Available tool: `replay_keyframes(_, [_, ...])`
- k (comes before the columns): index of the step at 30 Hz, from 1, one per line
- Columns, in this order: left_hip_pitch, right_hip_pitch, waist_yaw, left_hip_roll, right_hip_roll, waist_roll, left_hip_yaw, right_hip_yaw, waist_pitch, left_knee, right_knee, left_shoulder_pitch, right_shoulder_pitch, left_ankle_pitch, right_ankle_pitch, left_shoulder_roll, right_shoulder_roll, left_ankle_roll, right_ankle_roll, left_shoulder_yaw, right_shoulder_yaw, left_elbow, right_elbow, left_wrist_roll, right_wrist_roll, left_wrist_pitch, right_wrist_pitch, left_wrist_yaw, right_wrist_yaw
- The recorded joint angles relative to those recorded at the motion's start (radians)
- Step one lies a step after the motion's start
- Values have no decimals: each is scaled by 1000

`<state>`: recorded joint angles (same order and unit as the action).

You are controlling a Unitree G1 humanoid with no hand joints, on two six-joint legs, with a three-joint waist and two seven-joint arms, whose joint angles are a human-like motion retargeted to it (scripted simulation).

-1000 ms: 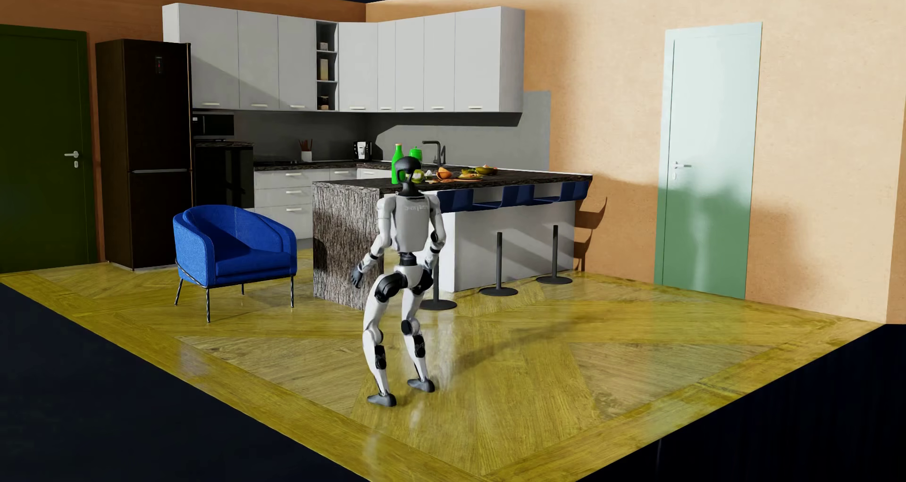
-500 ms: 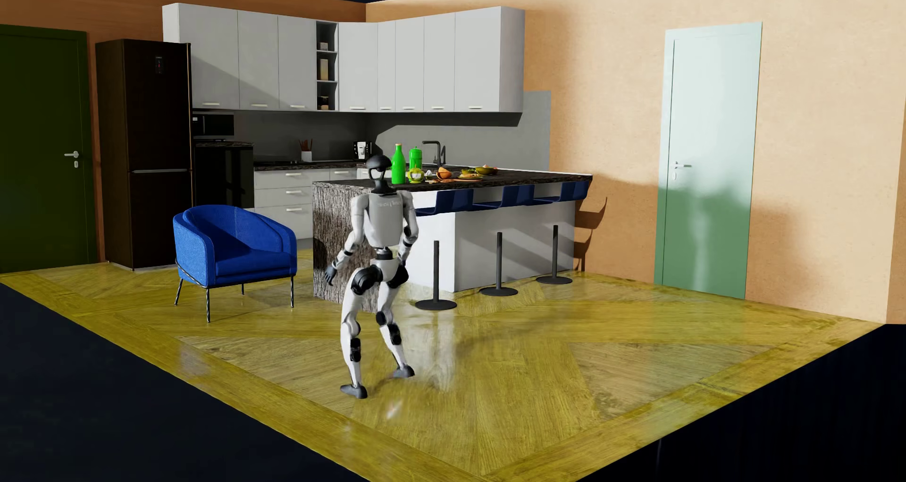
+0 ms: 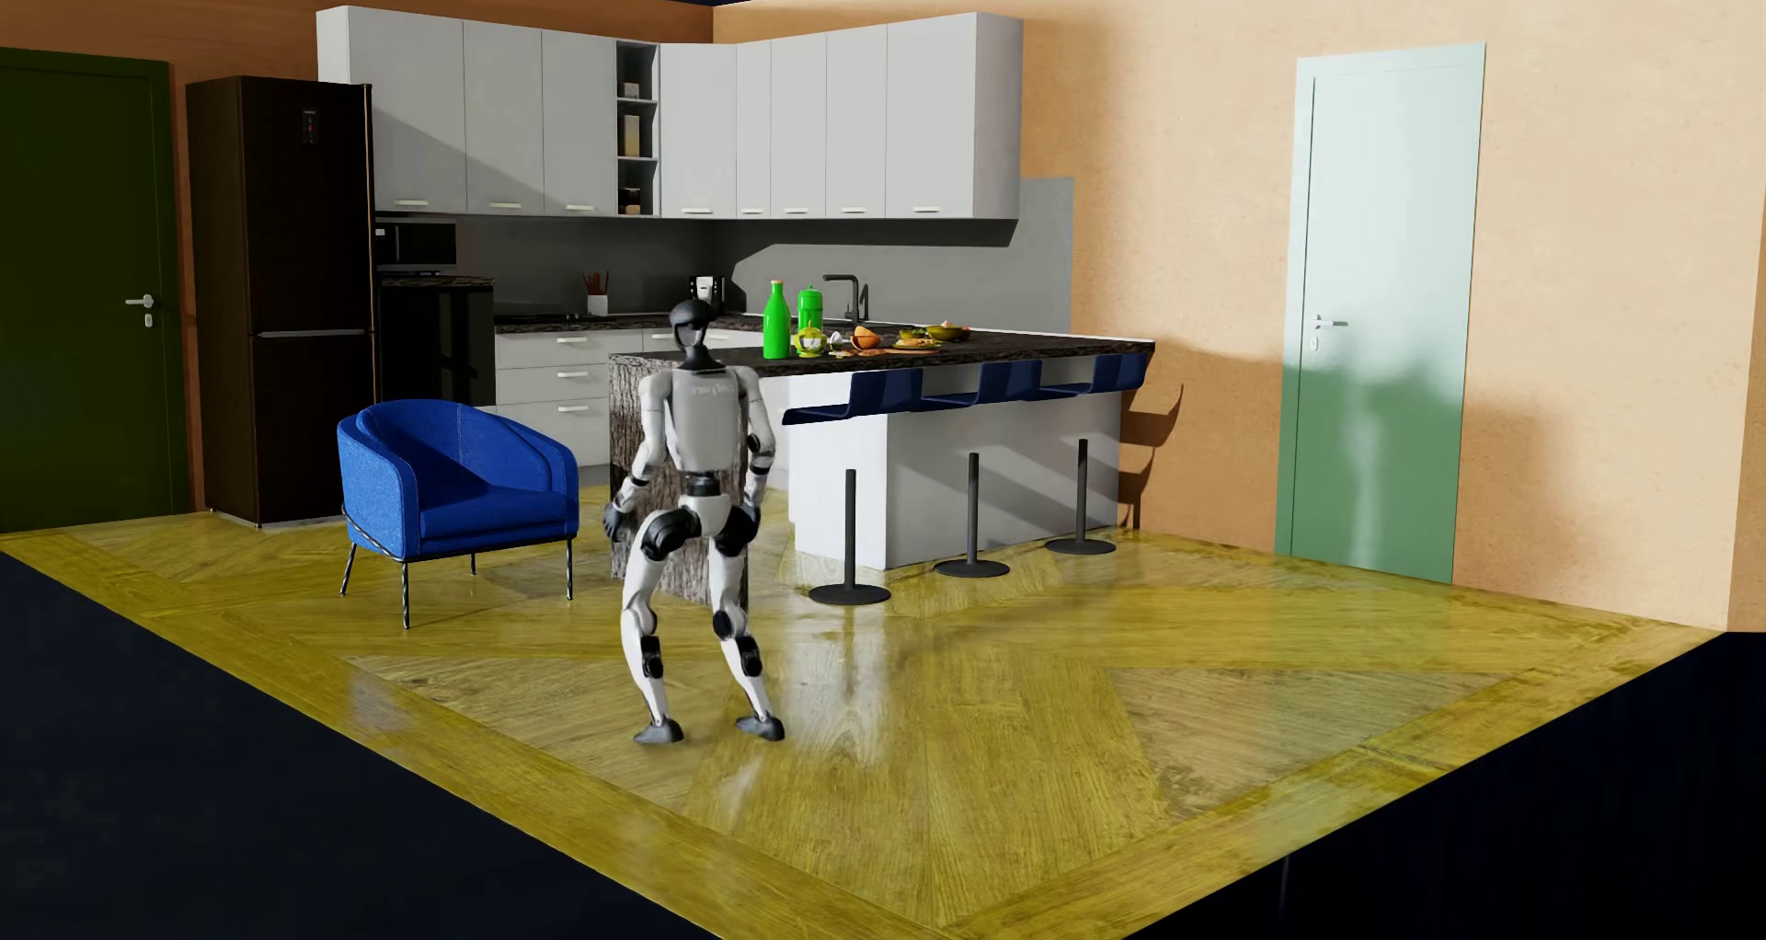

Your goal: Walk to the armchair

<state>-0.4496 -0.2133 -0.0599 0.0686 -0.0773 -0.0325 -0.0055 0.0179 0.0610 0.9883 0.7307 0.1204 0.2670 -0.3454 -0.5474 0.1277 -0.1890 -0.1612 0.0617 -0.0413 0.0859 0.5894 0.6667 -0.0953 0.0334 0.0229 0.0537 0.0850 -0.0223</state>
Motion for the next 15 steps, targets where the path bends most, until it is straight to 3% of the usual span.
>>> replay_keyframes(1, [-46, 12, 30, -12, 10, 33, 6, 2, 14, -61, 38, 21, -30, -39, -15, 4, 13, -13, 0, 45, -17, 17, -28, 7, -8, 14, 19, -38, -44])
replay_keyframes(2, [-70, -46, 51, -33, 23, 60, -6, 11, 27, -116, 205, 24, -74, -27, 10, 54, 48, 7, -62, 54, -49, 52, -106, 15, -15, 19, 38, -75, -83])
replay_keyframes(3, [-48, -152, 41, -47, 23, 64, -8, 10, 24, -127, 406, 21, -118, -40, 183, 96, 31, 130, -124, 56, -4, 71, -78, 30, -20, 15, 31, -90, -93])
replay_keyframes(4, [-11, -240, 48, -55, 15, 53, -1, 5, 14, -155, 501, 27, -130, -49, 329, 114, 23, 169, -187, 68, 18, 64, -48, 46, -17, -2, 25, -89, -83])
replay_keyframes(5, [25, -305, 34, -51, 9, 42, -5, -18, -8, -192, 481, 41, -107, -55, 305, 119, 39, 99, -191, 67, -13, 90, -64, 59, -10, -51, 30, -78, -47])
replay_keyframes(6, [75, -337, 15, -46, 1, 23, 5, -40, -15, -219, 381, 53, -90, -71, 225, 106, 50, 111, -145, 40, -33, 51, -100, 68, -16, -56, 45, -64, 1])
replay_keyframes(7, [112, -346, 9, -46, -17, 6, 12, -48, -18, -209, 213, 28, -71, -100, 166, 71, 36, 114, -104, 8, -59, 6, -104, 80, -30, -31, 51, -56, 53])
replay_keyframes(8, [95, -321, -2, -41, -18, 6, 5, -40, -28, -114, 114, -30, -77, -119, 235, 22, -5, 91, -36, -20, -57, 16, -32, 97, -54, -3, 47, -57, 93])
replay_keyframes(10, [-5, -273, 7, -40, -7, 24, -3, -33, -40, 104, 99, -58, -31, 64, 199, -8, -29, 83, -39, -46, -37, 5, 8, 122, -64, 54, 27, -82, 102])
replay_keyframes(11, [-44, -238, 38, -31, 1, 51, -2, -43, -53, 113, 67, -37, 16, 58, 189, -21, -24, 80, -39, -22, -36, -19, 35, 119, -36, 66, 2, -104, 77])
replay_keyframes(13, [-89, -166, 91, -3, 24, 108, 6, -45, -48, -21, 23, 29, -11, -49, 165, 2, 10, 69, -34, 25, -28, 10, -14, 102, 28, 17, -19, -162, 5])
replay_keyframes(14, [-92, -145, 96, 22, 35, 129, -7, -44, -41, -199, 34, 59, -54, -73, 135, 38, 42, 63, -30, 15, -42, 29, -62, 99, 39, -13, -31, -182, -15])
replay_keyframes(15, [-75, -121, 95, 40, 40, 129, -3, -36, -33, -229, 62, 85, -93, 68, 95, 83, 52, 57, -29, 16, -19, 52, -72, 100, 38, -41, -55, -187, -16])
